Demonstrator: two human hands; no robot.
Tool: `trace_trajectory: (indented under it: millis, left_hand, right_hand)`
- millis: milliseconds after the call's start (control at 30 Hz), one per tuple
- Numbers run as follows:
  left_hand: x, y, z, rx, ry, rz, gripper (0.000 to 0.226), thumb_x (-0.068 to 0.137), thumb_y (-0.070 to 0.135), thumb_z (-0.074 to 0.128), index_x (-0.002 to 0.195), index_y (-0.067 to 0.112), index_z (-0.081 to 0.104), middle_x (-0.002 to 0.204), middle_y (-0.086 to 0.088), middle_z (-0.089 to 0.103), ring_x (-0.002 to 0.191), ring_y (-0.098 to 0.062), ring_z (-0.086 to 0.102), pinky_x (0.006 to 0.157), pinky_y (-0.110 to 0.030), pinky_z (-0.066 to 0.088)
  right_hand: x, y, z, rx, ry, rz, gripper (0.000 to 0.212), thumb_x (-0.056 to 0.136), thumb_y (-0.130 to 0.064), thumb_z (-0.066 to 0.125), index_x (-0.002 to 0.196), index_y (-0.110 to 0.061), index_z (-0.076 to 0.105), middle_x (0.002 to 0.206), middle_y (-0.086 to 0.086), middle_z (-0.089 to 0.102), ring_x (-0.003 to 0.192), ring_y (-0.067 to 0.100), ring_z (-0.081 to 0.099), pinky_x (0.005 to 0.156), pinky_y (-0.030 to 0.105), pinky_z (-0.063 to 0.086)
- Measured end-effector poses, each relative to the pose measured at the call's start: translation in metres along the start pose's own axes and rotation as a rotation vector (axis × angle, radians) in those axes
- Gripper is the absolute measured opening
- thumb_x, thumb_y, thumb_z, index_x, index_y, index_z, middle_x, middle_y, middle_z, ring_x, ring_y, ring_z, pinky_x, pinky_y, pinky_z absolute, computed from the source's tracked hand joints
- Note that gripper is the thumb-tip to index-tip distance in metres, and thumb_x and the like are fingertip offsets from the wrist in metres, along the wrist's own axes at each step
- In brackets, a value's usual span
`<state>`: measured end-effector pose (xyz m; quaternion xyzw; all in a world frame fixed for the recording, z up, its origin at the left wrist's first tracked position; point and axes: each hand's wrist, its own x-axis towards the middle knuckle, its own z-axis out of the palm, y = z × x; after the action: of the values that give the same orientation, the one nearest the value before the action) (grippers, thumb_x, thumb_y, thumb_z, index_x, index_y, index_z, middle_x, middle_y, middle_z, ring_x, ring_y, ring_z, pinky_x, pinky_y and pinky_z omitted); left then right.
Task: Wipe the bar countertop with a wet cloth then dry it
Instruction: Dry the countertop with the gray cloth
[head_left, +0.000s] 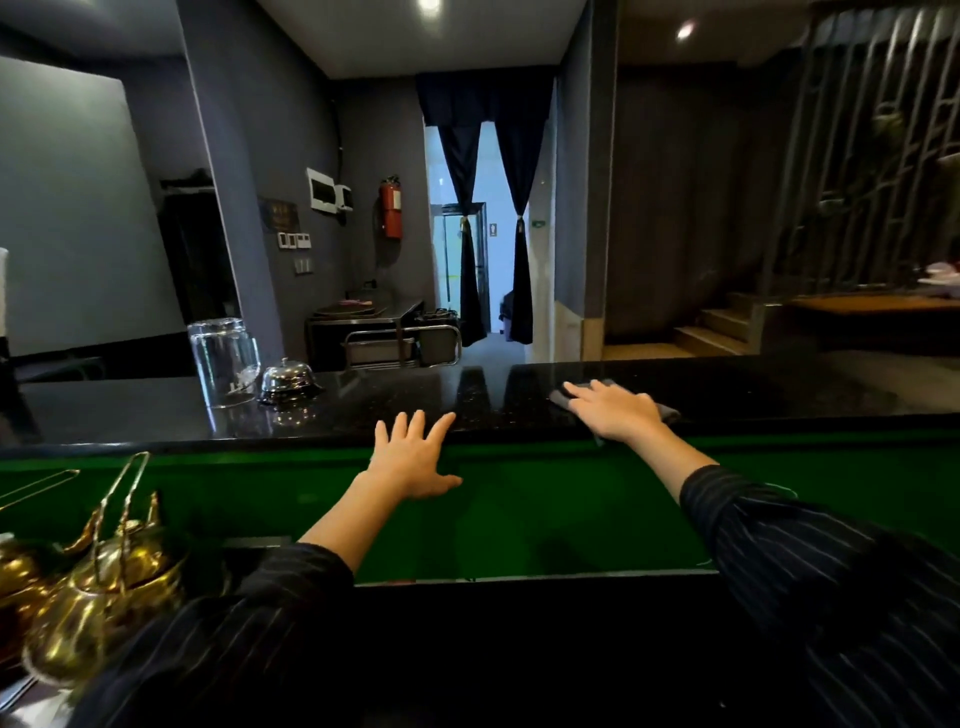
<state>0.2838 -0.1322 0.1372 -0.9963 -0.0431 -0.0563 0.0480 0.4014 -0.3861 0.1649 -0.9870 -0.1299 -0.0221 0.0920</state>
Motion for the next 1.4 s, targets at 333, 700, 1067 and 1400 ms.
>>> trace_trajectory:
  millis: [333,700,1067,1400]
  left_hand:
    - [0.015,0.031,-0.046,0.005,-0.337,-0.165,0.107,0.075,0.038,0.073,0.149,0.035,-0.003,0.159,-0.014,0.007,0.144,-0.043,0.013,0.114,-0.055,0.022]
    - [0.053,0.180,-0.044,-0.355,-0.070,-0.001,0.054,0.094,0.030,0.033,0.146,0.018,0.024,0.154,-0.010,0.028,0.144,-0.032,0.018,0.108,-0.069,0.007]
    - [0.062,0.197,-0.025,-0.191,-0.020,0.032,0.074,0.086,0.072,0.021,0.149,0.035,0.015,0.160,0.005,0.010,0.148,-0.023,0.007,0.116,-0.057,0.006]
    - [0.082,0.175,-0.034,-0.255,-0.021,-0.085,0.055,0.095,0.056,0.022,0.146,0.035,0.025,0.157,0.007,0.023,0.145,-0.019,0.022,0.118,-0.050,0.016]
  right_hand:
    - [-0.023,-0.063,0.016,-0.056,0.183,0.139,0.052,0.093,-0.042,0.032,0.142,-0.026,0.040,0.149,0.020,0.036,0.136,0.041,0.034,0.108,0.056,0.023]
    - [-0.021,0.072,-0.008,-0.014,0.133,0.027,0.052,0.097,-0.039,0.021,0.149,-0.043,0.026,0.156,0.003,0.033,0.143,0.028,0.027,0.109,0.055,0.021]
    - [0.030,0.178,-0.039,-0.049,-0.023,0.321,0.059,0.098,-0.053,0.017,0.154,-0.034,0.015,0.162,0.011,0.013,0.148,0.037,0.013,0.115,0.058,0.009]
    - [0.051,0.151,-0.037,-0.005,-0.228,-0.316,0.056,0.099,-0.053,0.024,0.153,-0.042,0.011,0.164,0.000,0.004,0.151,0.028,0.005,0.117,0.060,0.005]
